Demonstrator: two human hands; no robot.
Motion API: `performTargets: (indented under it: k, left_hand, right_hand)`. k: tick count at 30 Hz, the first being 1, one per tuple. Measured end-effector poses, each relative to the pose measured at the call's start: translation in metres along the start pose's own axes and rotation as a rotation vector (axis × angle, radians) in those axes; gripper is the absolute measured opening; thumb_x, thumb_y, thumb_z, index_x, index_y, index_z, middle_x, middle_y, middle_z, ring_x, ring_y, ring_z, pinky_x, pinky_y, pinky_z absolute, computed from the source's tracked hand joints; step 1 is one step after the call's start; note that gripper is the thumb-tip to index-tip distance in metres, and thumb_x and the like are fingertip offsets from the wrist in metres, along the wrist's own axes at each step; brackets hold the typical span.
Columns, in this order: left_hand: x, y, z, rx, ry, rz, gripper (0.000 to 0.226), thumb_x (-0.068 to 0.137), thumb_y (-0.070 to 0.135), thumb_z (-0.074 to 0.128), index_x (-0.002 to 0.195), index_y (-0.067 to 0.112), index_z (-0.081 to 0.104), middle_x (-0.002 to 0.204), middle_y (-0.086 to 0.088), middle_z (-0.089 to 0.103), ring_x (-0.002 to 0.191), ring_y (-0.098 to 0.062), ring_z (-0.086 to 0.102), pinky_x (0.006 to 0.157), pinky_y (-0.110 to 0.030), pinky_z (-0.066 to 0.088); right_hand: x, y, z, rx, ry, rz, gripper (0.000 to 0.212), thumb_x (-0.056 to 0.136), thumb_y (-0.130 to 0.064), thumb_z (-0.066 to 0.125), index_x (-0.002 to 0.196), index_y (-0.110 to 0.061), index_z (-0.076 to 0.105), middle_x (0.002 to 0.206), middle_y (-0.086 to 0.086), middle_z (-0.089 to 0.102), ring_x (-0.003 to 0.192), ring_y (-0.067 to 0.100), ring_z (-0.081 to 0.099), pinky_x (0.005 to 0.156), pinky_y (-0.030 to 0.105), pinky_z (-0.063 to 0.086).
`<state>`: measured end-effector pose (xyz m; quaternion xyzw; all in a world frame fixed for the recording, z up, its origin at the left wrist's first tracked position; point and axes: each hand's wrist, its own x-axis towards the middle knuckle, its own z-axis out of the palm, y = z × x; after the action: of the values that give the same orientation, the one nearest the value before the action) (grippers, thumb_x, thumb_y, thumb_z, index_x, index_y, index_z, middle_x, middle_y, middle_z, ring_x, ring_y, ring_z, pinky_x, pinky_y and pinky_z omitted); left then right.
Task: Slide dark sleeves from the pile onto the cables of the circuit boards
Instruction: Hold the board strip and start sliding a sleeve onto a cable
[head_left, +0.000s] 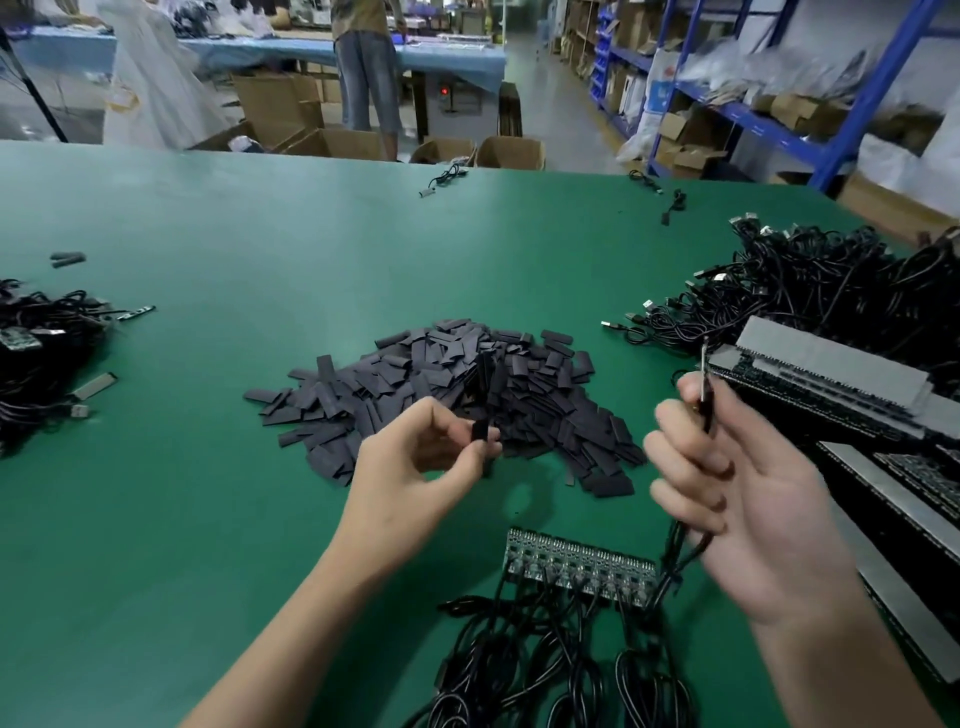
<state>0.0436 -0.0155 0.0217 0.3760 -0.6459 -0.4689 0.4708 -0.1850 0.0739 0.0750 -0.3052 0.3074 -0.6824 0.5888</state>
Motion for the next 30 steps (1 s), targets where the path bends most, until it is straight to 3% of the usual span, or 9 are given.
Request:
performTargets:
  k: [2, 5, 9, 11, 14, 18, 22, 30]
  left_hand:
    - [-0.009, -0.005, -0.002, 0.006, -0.011, 0.033, 0.021, 0.091, -0.005, 0.070, 0.083, 0.010, 0.057, 0.094, -0.002, 0.080, 0.092, -0.019, 0.078, 0.084, -0.026, 0.059]
    - [-0.013, -0.010, -0.005, 0.076, -0.005, 0.093, 0.022, 0.088, -0.001, 0.076, 0.082, 0.014, 0.062, 0.092, 0.004, 0.078, 0.088, -0.017, 0.076, 0.078, -0.021, 0.057]
    - [-0.013, -0.016, -0.003, 0.165, -0.027, 0.114, 0.015, 0.081, 0.010, 0.084, 0.084, 0.016, 0.070, 0.094, 0.011, 0.076, 0.094, -0.012, 0.073, 0.078, -0.022, 0.057]
    - [-0.015, -0.018, -0.002, 0.177, -0.053, 0.111, 0.024, 0.078, 0.014, 0.087, 0.097, 0.023, 0.074, 0.095, 0.015, 0.075, 0.095, -0.008, 0.072, 0.078, -0.019, 0.055]
    - [-0.015, -0.021, -0.001, 0.262, -0.085, 0.182, 0.038, 0.079, 0.019, 0.087, 0.114, 0.029, 0.076, 0.101, 0.016, 0.074, 0.097, -0.008, 0.071, 0.081, -0.025, 0.057]
    - [-0.014, -0.024, -0.002, 0.298, -0.085, 0.234, 0.027, 0.081, 0.025, 0.084, 0.107, 0.028, 0.080, 0.103, 0.016, 0.073, 0.098, -0.010, 0.070, 0.083, -0.034, 0.057]
    - [-0.015, -0.025, -0.002, 0.295, -0.100, 0.220, 0.025, 0.081, 0.028, 0.082, 0.105, 0.029, 0.081, 0.103, 0.018, 0.073, 0.101, -0.009, 0.070, 0.085, -0.033, 0.056]
    - [-0.012, -0.028, -0.005, 0.332, -0.116, 0.179, 0.024, 0.080, 0.018, 0.086, 0.101, 0.030, 0.082, 0.100, 0.018, 0.072, 0.098, -0.010, 0.069, 0.081, -0.034, 0.056]
  right_hand:
    - [-0.004, -0.011, 0.007, -0.331, 0.078, -0.206, 0.021, 0.101, -0.037, 0.047, 0.090, -0.020, 0.050, 0.063, -0.009, 0.032, 0.049, 0.006, 0.027, 0.041, 0.017, 0.025]
    - [-0.008, -0.019, 0.018, -0.753, 0.064, -0.425, 0.021, 0.099, -0.054, 0.057, 0.094, -0.033, 0.055, 0.062, -0.010, 0.039, 0.052, 0.006, 0.032, 0.045, 0.017, 0.029]
    - [-0.004, 0.011, 0.024, -1.295, 0.059, -0.283, 0.018, 0.098, -0.057, 0.054, 0.095, -0.039, 0.060, 0.074, -0.004, 0.065, 0.058, 0.012, 0.055, 0.053, 0.029, 0.047]
    - [-0.004, 0.035, 0.020, -1.347, 0.040, -0.192, 0.017, 0.099, -0.048, 0.056, 0.088, -0.036, 0.062, 0.073, -0.007, 0.066, 0.058, 0.006, 0.057, 0.055, 0.030, 0.047]
    - [-0.004, 0.051, 0.012, -1.336, 0.001, -0.171, 0.029, 0.099, -0.055, 0.049, 0.087, -0.032, 0.061, 0.064, -0.004, 0.058, 0.051, 0.003, 0.044, 0.051, 0.029, 0.036]
    - [-0.007, 0.062, 0.007, -1.312, 0.002, -0.185, 0.029, 0.102, -0.050, 0.047, 0.085, -0.030, 0.060, 0.051, -0.011, 0.041, 0.045, 0.006, 0.033, 0.046, 0.021, 0.025]
    - [-0.010, 0.068, -0.004, -1.299, 0.046, -0.149, 0.025, 0.105, -0.035, 0.054, 0.083, -0.028, 0.061, 0.050, -0.011, 0.038, 0.045, 0.006, 0.031, 0.046, 0.023, 0.024]
    - [-0.009, 0.075, -0.014, -1.257, 0.009, -0.078, 0.027, 0.104, -0.033, 0.056, 0.079, -0.026, 0.062, 0.049, -0.010, 0.037, 0.045, 0.007, 0.029, 0.047, 0.023, 0.024]
